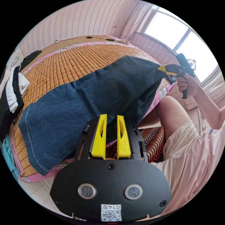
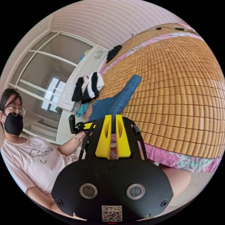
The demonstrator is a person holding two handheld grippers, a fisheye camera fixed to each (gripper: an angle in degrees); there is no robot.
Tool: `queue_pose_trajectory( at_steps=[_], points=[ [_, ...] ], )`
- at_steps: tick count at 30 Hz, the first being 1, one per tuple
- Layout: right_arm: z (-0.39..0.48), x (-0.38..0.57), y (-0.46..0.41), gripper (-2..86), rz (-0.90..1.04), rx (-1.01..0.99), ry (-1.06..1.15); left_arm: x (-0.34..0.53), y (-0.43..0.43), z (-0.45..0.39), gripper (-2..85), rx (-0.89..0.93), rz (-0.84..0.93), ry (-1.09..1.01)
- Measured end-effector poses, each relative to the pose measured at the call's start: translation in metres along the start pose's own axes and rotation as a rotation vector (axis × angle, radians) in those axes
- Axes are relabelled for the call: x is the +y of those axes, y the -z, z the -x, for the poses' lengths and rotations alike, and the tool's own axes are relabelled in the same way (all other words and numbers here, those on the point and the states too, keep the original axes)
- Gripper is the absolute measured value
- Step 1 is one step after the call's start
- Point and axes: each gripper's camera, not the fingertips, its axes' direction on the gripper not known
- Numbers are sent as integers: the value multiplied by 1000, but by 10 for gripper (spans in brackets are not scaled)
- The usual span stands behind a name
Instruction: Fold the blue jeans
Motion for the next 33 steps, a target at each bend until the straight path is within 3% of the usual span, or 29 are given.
queue_pose_trajectory(
  at_steps=[2, 4, 6, 11, 15, 21, 27, 33],
  points=[
    [-27, 12, 0, 12, 95, 290, -140, -13, -23, -27, 58, -31, 33, -45],
    [-20, 17, -5, 9, 149, 541, -132, -27, -67, -55, 55, -62, 114, -83],
    [2, 18, -18, 9, 155, 635, -65, -35, -81, -70, 58, -103, 140, -89],
    [55, -3, -108, 1, 181, 585, -84, -57, -107, -77, 55, -169, 243, 81],
    [78, -16, -164, -7, 181, 563, -155, -59, -125, -81, 12, -215, 213, 178],
    [114, -14, -214, -10, 261, 706, -44, -63, -162, -63, -4, -186, 308, 393],
    [118, -4, -233, -10, 293, 730, 19, -68, -195, -57, -6, -183, 366, 364],
    [114, 11, -228, -10, 254, 538, 60, -56, -210, -55, -7, -158, 332, 271]
  ],
)
